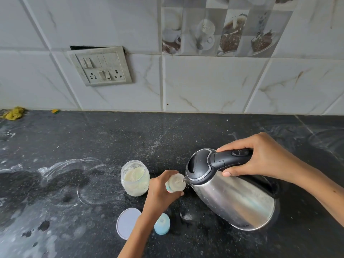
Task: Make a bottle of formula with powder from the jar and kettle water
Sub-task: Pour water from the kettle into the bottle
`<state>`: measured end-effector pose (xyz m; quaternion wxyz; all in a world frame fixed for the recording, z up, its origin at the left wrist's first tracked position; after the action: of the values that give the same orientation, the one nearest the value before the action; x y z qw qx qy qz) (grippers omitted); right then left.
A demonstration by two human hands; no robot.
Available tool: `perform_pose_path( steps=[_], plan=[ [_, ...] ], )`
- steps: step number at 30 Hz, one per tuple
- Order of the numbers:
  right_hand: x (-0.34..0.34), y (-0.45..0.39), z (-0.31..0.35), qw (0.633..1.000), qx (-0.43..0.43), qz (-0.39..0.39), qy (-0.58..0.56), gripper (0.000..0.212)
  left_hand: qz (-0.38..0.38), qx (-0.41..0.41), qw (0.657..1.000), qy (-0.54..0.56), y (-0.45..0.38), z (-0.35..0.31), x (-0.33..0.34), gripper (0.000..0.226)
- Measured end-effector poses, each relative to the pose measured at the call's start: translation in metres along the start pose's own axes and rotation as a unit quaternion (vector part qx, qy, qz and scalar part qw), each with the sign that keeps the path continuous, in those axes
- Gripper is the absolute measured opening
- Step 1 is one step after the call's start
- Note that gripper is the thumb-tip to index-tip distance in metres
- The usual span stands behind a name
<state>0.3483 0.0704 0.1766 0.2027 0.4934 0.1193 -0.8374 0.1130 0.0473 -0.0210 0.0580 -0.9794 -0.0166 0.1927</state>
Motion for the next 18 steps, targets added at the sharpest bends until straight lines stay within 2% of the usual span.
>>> perform_pose_path(
  steps=[7,18],
  plan=[
    [-0.001,0.013,-0.019,0.994,-0.022,-0.078,-0.072,0.052,-0.024,-0.017,0.996,0.089,-0.002,-0.009,-0.003,0.055],
    [0.032,0.029,-0.057,0.944,-0.002,-0.271,-0.19,0.048,-0.059,-0.035,0.992,0.103,0.0,-0.007,-0.018,0.057]
  ],
)
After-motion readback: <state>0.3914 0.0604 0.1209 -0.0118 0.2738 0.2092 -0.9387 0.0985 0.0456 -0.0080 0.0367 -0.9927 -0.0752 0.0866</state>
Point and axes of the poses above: each hand's wrist, its own y-axis away from the middle knuckle, its own x-axis out of the palm, z = x × y, the point moved 3 cm from there along -y, towards the middle knuckle, and after that the axes turned 7 degrees about y, right-handed, at the moved point
